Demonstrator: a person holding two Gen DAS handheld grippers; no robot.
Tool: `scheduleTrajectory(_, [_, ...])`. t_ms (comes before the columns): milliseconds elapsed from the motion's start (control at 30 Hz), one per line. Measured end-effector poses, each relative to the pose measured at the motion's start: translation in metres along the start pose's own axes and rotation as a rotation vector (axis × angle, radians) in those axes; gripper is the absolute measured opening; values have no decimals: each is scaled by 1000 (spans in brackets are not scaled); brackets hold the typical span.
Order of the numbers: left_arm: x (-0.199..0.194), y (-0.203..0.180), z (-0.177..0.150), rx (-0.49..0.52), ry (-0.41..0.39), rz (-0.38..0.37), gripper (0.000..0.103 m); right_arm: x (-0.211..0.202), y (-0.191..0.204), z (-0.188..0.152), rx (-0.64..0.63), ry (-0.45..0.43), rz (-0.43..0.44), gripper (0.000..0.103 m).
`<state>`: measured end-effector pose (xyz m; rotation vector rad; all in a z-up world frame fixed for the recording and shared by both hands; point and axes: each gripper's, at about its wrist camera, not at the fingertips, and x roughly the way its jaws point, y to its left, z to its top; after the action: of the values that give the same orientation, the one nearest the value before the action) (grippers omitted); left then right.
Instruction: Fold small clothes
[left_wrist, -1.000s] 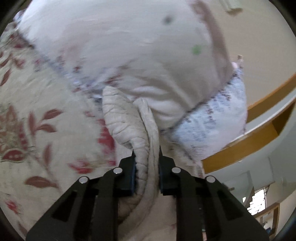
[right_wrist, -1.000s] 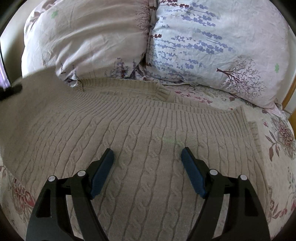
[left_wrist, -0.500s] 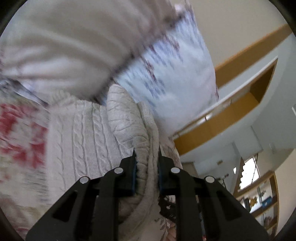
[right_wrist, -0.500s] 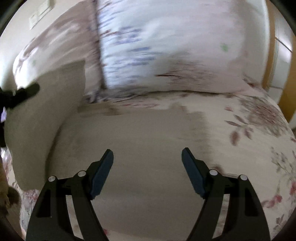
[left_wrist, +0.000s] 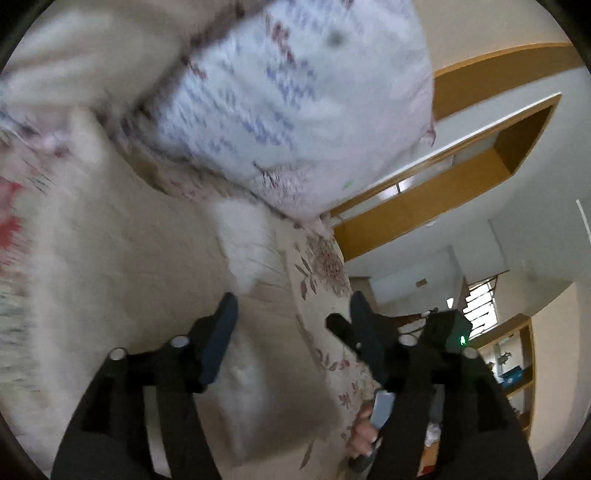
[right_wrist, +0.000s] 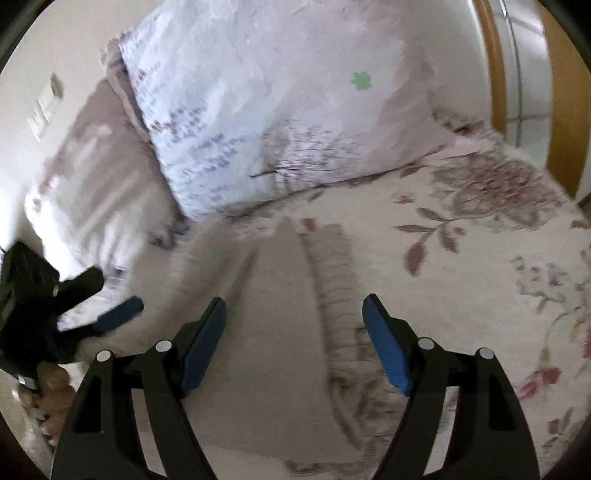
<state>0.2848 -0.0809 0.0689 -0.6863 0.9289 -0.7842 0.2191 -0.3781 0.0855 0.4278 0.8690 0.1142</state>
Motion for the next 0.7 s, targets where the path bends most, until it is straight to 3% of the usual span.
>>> scheduleTrajectory(167, [-49,26,0,4,-113,243,73,28,1,9,128,165,251,77])
scheduleTrajectory(233, [-59,46,-6,-25,-124,286,73,39,4,9,158,211,265,77])
scheduleTrajectory(300, [-59,59,-8,-47,-118,295,73,51,7,8,165,251,243,77])
scheduleTrajectory(400, [-57,66,-14,-51,-93,269,73,62,10,4,176,292,262,67])
scheduleTrajectory(567, [-46,62,-21,21,-58,224,73,71,15,1,148,328,266,61])
scheduleTrajectory(633, [-40,60,-23,45,-52,232,73,71,16,3,137,323,296,39])
scheduleTrajectory(700, [-37,62,-25,52,-44,234,73,73,16,5,150,327,336,39])
